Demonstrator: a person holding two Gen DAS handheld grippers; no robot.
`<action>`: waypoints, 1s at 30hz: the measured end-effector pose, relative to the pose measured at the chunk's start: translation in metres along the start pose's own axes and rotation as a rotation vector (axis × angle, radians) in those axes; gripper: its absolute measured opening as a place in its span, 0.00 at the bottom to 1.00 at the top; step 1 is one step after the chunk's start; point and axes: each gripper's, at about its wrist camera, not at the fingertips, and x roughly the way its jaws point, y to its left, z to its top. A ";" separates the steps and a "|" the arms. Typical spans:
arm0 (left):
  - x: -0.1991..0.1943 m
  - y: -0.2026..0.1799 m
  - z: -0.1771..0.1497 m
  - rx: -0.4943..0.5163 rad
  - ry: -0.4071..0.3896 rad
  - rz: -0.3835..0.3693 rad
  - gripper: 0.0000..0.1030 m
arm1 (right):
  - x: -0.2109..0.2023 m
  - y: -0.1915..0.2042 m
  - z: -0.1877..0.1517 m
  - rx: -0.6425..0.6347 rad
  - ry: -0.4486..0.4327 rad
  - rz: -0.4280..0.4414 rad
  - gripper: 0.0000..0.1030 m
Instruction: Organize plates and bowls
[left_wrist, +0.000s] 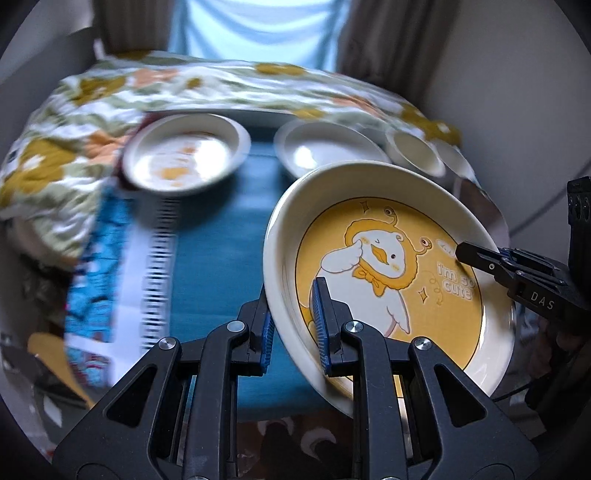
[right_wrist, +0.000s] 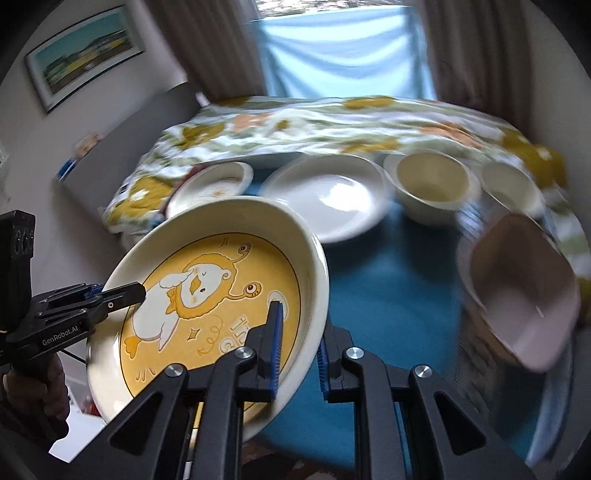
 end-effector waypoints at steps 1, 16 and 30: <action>0.007 -0.012 -0.001 0.020 0.010 -0.014 0.16 | -0.005 -0.012 -0.008 0.022 0.000 -0.018 0.15; 0.096 -0.081 -0.023 0.108 0.016 -0.064 0.16 | 0.007 -0.106 -0.053 0.128 -0.057 -0.097 0.15; 0.118 -0.091 -0.029 0.145 0.013 -0.025 0.18 | 0.023 -0.114 -0.062 0.135 -0.039 -0.107 0.15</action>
